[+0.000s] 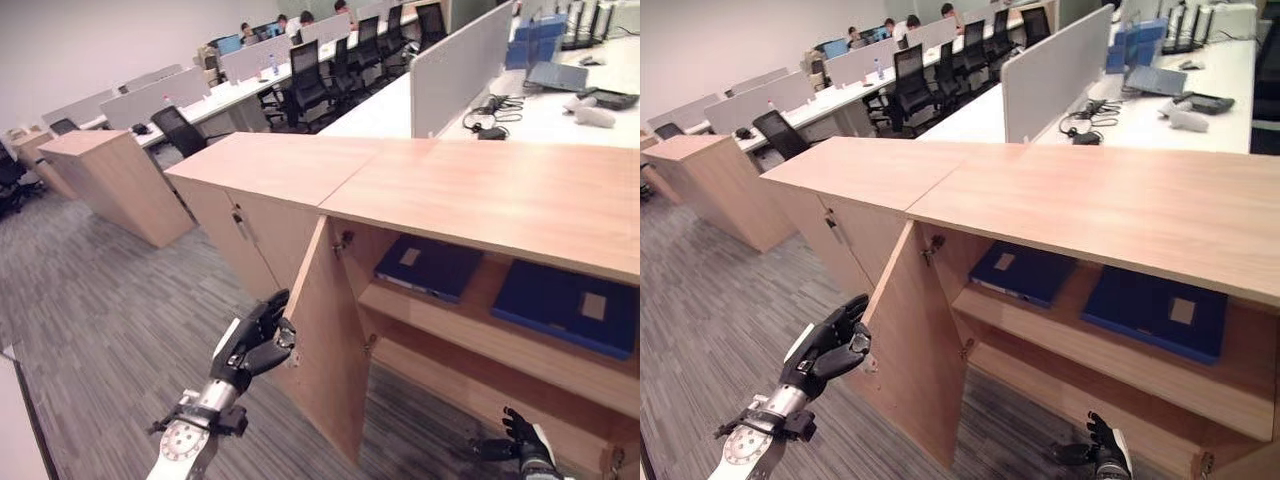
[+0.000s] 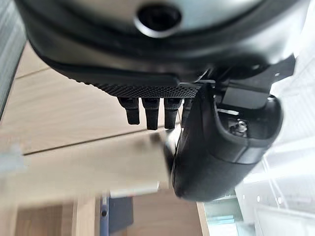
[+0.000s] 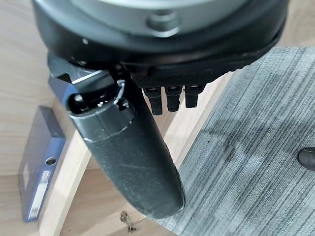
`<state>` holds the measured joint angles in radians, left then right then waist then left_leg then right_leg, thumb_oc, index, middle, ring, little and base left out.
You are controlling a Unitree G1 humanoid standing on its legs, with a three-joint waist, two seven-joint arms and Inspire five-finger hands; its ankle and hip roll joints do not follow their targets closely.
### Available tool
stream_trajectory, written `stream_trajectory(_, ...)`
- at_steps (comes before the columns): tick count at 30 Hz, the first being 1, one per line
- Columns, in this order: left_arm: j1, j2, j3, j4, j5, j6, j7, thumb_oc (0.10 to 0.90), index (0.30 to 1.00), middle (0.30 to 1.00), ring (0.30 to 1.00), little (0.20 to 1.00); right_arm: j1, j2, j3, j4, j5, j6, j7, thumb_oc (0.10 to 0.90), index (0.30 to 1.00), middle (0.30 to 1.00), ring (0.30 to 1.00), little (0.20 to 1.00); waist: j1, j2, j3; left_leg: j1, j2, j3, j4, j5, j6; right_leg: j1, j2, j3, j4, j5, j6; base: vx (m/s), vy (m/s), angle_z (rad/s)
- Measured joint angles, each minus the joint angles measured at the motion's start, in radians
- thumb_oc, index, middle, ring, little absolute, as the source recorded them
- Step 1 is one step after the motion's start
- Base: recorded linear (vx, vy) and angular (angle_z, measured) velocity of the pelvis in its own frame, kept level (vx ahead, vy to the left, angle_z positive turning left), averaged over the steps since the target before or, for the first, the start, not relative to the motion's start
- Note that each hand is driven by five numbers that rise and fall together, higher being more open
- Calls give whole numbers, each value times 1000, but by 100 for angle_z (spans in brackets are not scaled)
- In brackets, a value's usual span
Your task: Put the empty folder in the office cabinet
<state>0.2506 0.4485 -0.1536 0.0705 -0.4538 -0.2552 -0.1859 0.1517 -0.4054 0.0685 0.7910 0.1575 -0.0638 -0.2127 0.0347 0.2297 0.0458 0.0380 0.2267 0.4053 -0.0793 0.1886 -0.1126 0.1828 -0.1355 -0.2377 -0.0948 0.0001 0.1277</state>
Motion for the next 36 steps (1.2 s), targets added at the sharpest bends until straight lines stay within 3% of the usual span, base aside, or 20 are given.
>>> stream_trajectory(5,2,-16,4,6,-54,22,26,800,900,900,900,900,-65,-11,42,-1,-1,-1,0,800,900,900,900,900,7,-37,28,12,-53,-333,78,21,-45,-42,-48,186,0,7,-10,35,-79,-79)
stream_trajectory(6,-3,-38,13,4,-57,18,24,800,900,900,900,900,-79,-5,67,-1,-1,0,0,800,900,900,900,900,-5,-49,36,15,-70,-422,92,-1,-47,-59,-54,261,0,17,-14,125,-68,-74)
stream_trajectory(7,-10,-48,8,2,-57,15,26,800,900,900,900,900,-83,0,81,-1,-1,0,2,800,900,900,900,900,-4,-56,41,14,-80,-462,96,-23,-34,-69,-57,294,1,17,-13,174,-42,-73)
stream_trajectory(8,-8,-73,12,2,-62,5,28,800,900,900,900,900,-93,0,94,-1,-2,0,10,800,900,900,900,900,4,-58,43,19,-102,-532,99,-93,-6,-93,-60,331,6,21,-7,144,3,-69)
stream_trajectory(10,-7,-105,16,1,-90,-22,30,800,900,900,900,900,-114,-6,108,-3,-12,-1,31,800,900,900,900,900,5,-43,43,50,-166,-596,63,-255,47,-140,-54,380,9,36,18,139,-6,-101)
stream_trajectory(11,-20,-124,34,15,-91,-46,30,800,900,900,900,900,-124,18,112,-8,-20,2,32,800,900,900,900,900,32,-61,53,46,-182,-589,54,-266,43,-181,-58,424,19,27,35,210,-18,-134)
stream_trajectory(12,-59,-130,30,24,-88,-51,49,800,900,900,900,900,-126,52,119,-12,-20,11,45,800,900,900,900,900,52,-57,81,49,-140,-519,73,-241,7,-293,31,373,360,-77,43,256,30,-129)
stream_trajectory(13,-79,-127,40,49,-88,-66,70,800,900,900,900,900,-119,97,133,-15,-23,12,58,800,900,900,900,900,54,-133,92,61,-164,-502,77,-245,5,-321,60,373,457,-173,-52,264,60,-86)
stream_trajectory(17,-220,-144,39,226,-29,-74,151,800,900,900,900,900,-114,101,135,-42,-39,8,70,800,900,900,900,900,25,-125,88,70,-172,-448,62,-249,46,-285,77,462,311,-99,-32,156,62,-57)
stream_trajectory(18,-264,-135,38,292,11,-30,175,800,900,900,900,900,-121,96,136,-50,-39,8,71,800,900,900,900,900,20,-103,82,60,-153,-411,36,-229,57,-283,83,471,277,-76,-19,132,76,-79)
stream_trajectory(19,-304,-113,37,363,34,2,191,800,900,900,900,900,-132,102,137,-50,-39,10,74,800,900,900,900,900,0,-105,82,69,-147,-370,25,-209,56,-308,90,471,309,-78,-19,155,105,-94)
stream_trajectory(20,-363,-89,45,501,38,28,224,800,900,900,900,900,-130,122,146,-57,-40,10,77,800,900,900,900,900,-47,-159,85,90,-163,-329,0,-197,49,-314,84,497,293,-53,-26,158,124,-87)
stream_trajectory(22,-434,-62,55,655,39,48,277,800,900,900,900,900,-110,107,153,-88,-41,11,77,800,900,900,900,900,-82,-164,79,87,-154,-291,-4,-197,51,-301,90,529,204,-40,-25,99,73,-85)
stream_trajectory(23,-454,-46,61,700,41,65,290,800,900,900,900,900,-107,94,156,-96,-41,11,77,800,900,900,900,900,-85,-157,78,78,-132,-264,-5,-186,72,-279,97,528,166,-19,-17,64,61,-89)
stream_trajectory(24,-467,-33,77,718,40,70,306,800,900,900,900,900,-101,87,154,-96,-41,14,77,800,900,900,900,900,-89,-159,80,80,-121,-232,-6,-189,71,-289,111,525,190,-17,-10,109,130,-69)
stream_trajectory(25,-470,-24,88,722,40,75,311,800,900,900,900,900,-89,81,153,-96,-41,16,77,800,900,900,900,900,-95,-166,77,90,-118,-221,-6,-192,70,-287,115,517,219,-21,-6,96,137,-63)
stream_trajectory(26,-504,23,99,801,40,77,308,800,900,900,900,900,-59,74,153,-84,-44,15,81,800,900,900,900,900,-115,-201,68,109,-137,-209,-1,-182,56,-252,108,510,189,7,-33,102,130,-39)
stream_trajectory(27,-531,47,92,855,42,99,305,800,900,900,900,900,-60,71,153,-83,-52,15,81,800,900,900,900,900,-122,-204,67,112,-131,-206,-1,-176,60,-232,102,514,166,23,-35,57,62,-36)
stream_trajectory(30,-538,68,116,872,48,112,325,800,900,900,900,900,-36,61,153,-80,-60,16,84,800,900,900,900,900,-145,-212,63,116,-131,-181,-2,-184,58,-189,96,536,56,87,-28,68,90,-26)
stream_trajectory(36,-543,69,116,871,50,115,297,800,900,900,900,900,-10,96,157,-74,-66,15,119,800,900,900,900,900,-147,-238,45,122,-142,-165,-6,-191,49,-173,81,544,18,94,-22,38,60,-4)
